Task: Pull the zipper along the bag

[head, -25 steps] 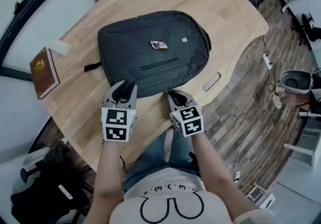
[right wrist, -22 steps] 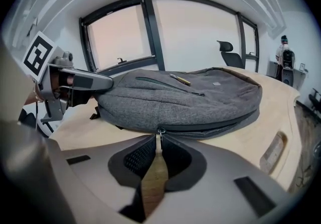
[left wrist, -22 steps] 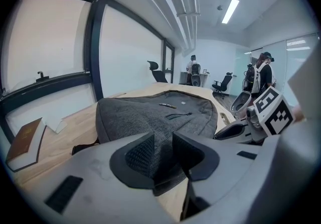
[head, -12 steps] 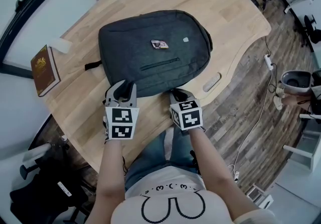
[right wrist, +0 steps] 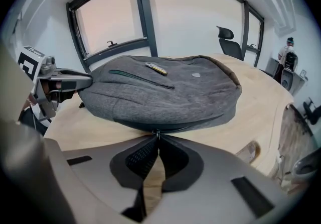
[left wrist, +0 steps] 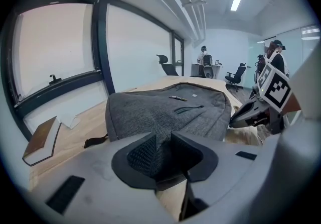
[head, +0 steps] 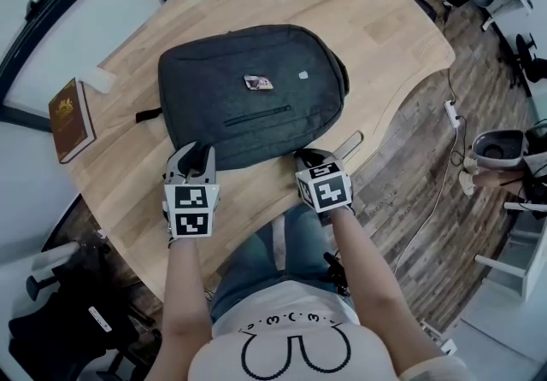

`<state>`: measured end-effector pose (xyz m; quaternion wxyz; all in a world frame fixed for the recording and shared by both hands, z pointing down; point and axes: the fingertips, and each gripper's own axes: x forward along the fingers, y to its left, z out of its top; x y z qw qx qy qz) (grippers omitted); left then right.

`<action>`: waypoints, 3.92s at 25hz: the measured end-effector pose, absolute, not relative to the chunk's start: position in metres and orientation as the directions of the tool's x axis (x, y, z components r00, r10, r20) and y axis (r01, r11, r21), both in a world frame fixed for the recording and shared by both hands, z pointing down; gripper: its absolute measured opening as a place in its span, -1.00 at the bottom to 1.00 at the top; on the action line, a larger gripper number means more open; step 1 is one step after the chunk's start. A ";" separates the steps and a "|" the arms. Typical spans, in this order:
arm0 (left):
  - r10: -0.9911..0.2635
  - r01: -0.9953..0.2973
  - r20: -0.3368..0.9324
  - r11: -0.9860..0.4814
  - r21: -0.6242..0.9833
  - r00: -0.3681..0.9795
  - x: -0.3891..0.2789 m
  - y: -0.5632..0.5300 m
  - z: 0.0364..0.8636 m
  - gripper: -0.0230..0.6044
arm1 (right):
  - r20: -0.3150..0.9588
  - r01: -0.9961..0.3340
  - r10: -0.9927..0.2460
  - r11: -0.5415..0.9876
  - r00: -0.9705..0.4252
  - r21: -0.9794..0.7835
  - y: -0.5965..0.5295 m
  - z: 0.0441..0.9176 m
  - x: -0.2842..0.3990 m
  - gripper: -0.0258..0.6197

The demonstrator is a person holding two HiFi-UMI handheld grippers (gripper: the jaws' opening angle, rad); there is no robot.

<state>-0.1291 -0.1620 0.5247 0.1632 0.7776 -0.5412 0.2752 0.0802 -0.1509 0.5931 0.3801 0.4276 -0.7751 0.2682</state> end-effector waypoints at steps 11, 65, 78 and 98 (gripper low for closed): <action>-0.746 -0.939 0.633 -0.333 -0.085 0.207 -0.131 -0.162 0.527 -0.63 | 0.853 -0.799 -0.412 0.602 -0.320 -0.008 -0.186 0.591 0.143 -0.73; -0.332 -0.207 0.845 -0.941 -0.267 0.420 -0.027 -0.150 0.573 -0.69 | 0.776 -0.654 -0.143 0.643 -0.615 -0.400 -0.142 0.586 -0.015 -0.74; -0.252 -0.237 0.855 -0.959 -0.157 0.452 -0.037 -0.139 0.567 -0.74 | 0.879 -0.623 -0.159 0.761 -0.450 -0.181 -0.143 0.574 0.023 -0.73; -0.267 -0.213 0.875 -0.958 -0.193 0.404 -0.091 -0.092 0.565 -0.75 | 0.925 -0.550 -0.211 0.835 -0.316 0.003 -0.194 0.571 0.070 -0.73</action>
